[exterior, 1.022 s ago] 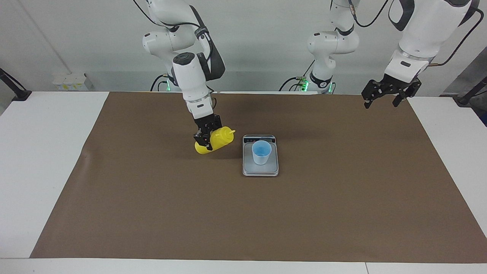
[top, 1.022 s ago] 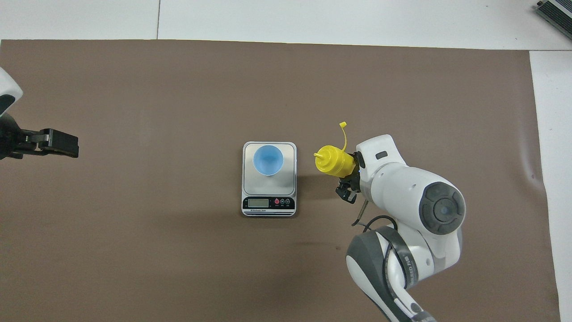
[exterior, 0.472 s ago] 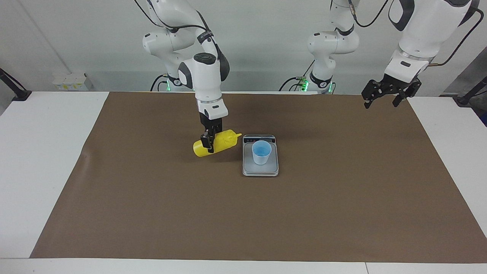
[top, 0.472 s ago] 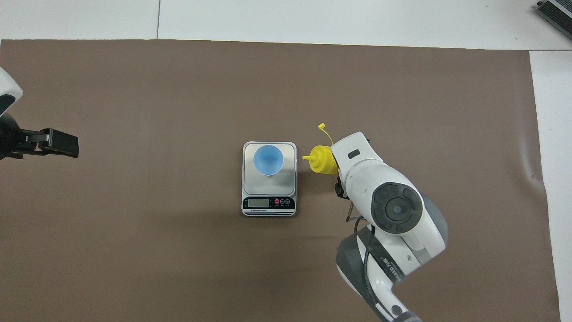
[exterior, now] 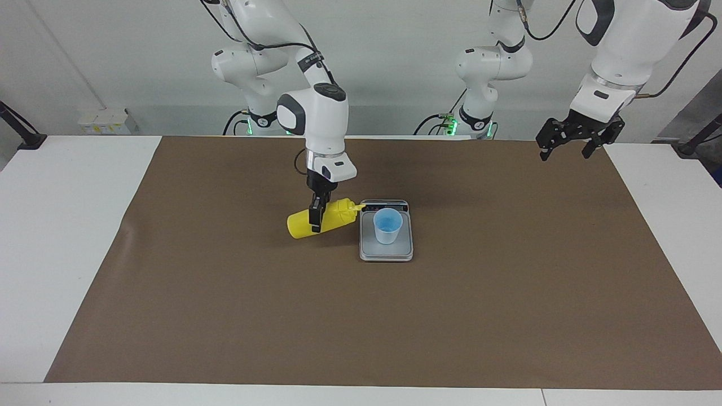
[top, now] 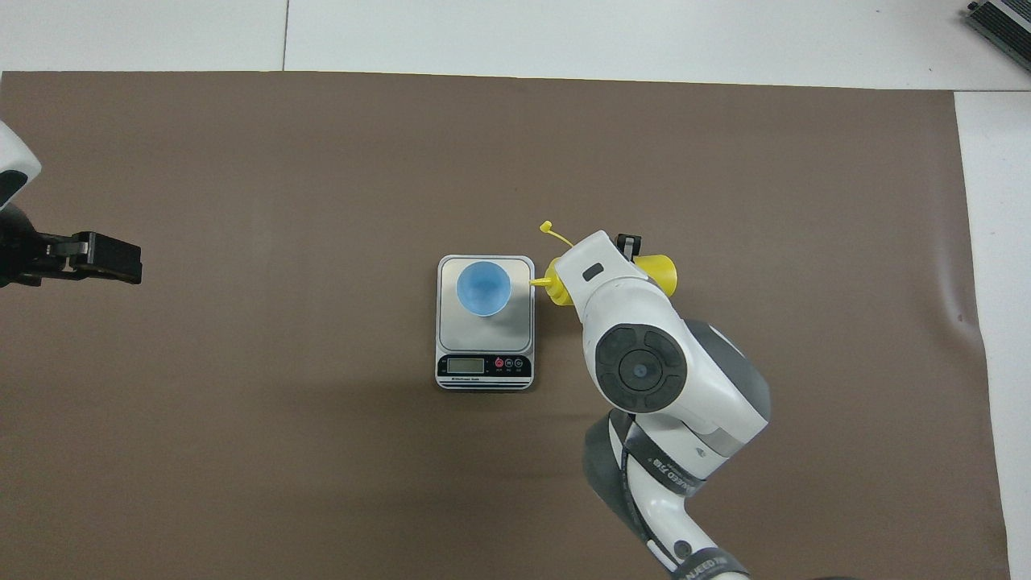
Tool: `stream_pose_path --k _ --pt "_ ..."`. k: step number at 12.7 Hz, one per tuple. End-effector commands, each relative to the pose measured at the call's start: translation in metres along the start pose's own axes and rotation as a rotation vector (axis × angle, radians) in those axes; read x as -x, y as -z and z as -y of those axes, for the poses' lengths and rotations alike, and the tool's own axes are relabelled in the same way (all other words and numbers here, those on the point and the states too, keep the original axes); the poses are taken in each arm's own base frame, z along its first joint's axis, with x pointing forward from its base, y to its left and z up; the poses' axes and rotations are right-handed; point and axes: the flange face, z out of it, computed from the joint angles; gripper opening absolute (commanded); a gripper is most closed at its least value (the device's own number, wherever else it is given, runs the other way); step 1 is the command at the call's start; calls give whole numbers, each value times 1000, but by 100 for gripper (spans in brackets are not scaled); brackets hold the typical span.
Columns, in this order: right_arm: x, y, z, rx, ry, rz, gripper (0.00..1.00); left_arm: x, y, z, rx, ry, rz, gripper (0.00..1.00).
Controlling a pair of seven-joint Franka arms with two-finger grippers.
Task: Pour seasoning into cup on scale with both arms
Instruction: 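Tilt the yellow bottle nozzle down over the blue cup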
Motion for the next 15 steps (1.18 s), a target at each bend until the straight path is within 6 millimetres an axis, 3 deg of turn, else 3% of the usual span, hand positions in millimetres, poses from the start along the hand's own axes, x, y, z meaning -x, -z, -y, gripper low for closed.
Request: stream_pose_path --k 1,5,7,9,11,15 --pt "1 -1 -9 25 18 48 0 9 0 4 12 8 4 100" --pt "-3 5 -23 57 58 126 0 10 1 3 12 7 3 100" --pt "-25 11 -24 60 90 168 0 10 1 3 12 7 3 100" --pt "-34 9 -27 59 101 200 0 10 1 3 12 7 3 100" --pt "-58 7 -19 75 91 248 0 9 0 4 12 8 4 100" --pt "-74 -5 -4 139 108 363 0 9 0 4 12 8 4 100"
